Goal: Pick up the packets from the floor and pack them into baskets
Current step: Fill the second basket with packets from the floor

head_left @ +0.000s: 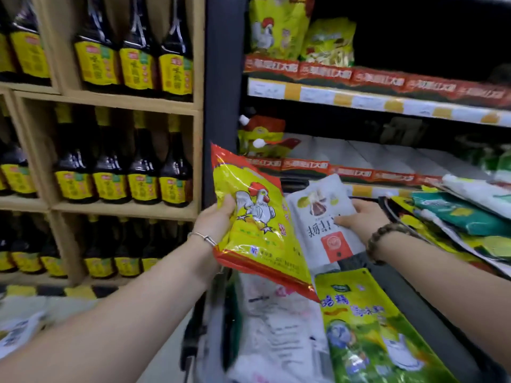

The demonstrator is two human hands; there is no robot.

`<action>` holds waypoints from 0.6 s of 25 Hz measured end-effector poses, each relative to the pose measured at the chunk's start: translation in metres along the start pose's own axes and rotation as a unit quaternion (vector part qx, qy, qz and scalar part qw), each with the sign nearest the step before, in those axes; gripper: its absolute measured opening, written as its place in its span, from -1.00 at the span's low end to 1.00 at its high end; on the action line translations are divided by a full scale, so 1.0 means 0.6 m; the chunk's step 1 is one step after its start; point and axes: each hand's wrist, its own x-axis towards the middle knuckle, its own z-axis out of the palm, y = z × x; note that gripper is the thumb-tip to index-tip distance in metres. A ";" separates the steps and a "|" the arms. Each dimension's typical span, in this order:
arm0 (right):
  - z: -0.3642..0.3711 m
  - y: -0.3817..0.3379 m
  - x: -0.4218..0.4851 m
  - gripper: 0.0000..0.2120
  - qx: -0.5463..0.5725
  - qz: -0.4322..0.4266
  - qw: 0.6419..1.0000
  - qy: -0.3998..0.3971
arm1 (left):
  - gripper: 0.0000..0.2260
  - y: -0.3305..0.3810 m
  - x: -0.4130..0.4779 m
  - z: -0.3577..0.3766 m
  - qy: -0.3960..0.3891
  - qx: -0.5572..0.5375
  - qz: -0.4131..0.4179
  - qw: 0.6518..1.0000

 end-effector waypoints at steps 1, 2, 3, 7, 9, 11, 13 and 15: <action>0.004 0.022 0.021 -0.84 -0.021 0.016 1.000 -0.005 | -0.60 -0.005 0.013 0.032 0.000 0.000 -0.002 1.000; 0.009 0.045 0.042 -0.85 -0.047 0.033 0.998 -0.011 | -0.63 -0.004 0.012 0.056 -0.005 -0.004 -0.033 0.999; 0.016 0.066 0.063 -0.86 -0.064 0.049 0.997 -0.016 | -0.68 -0.011 0.024 0.079 -0.011 -0.026 -0.033 0.999; 0.050 0.127 0.127 -0.83 -0.093 0.078 0.993 -0.012 | -0.77 -0.041 0.063 0.131 -0.051 -0.182 -0.091 0.978; 0.066 0.146 0.134 -0.81 -0.128 0.081 0.988 -0.031 | -0.69 -0.055 0.086 0.126 -0.048 -0.182 -0.155 0.970; 0.074 0.168 0.130 -0.77 -0.171 0.081 0.980 -0.054 | -0.66 -0.105 0.144 0.108 -0.015 -0.140 -0.180 0.974; 0.075 0.186 0.126 -0.76 -0.220 0.071 0.971 -0.064 | -0.67 -0.127 0.168 0.083 -0.017 -0.046 -0.141 0.989; 0.075 0.189 0.123 -0.73 -0.252 0.067 0.964 -0.048 | -0.79 -0.073 0.133 0.081 -0.068 0.073 -0.107 0.989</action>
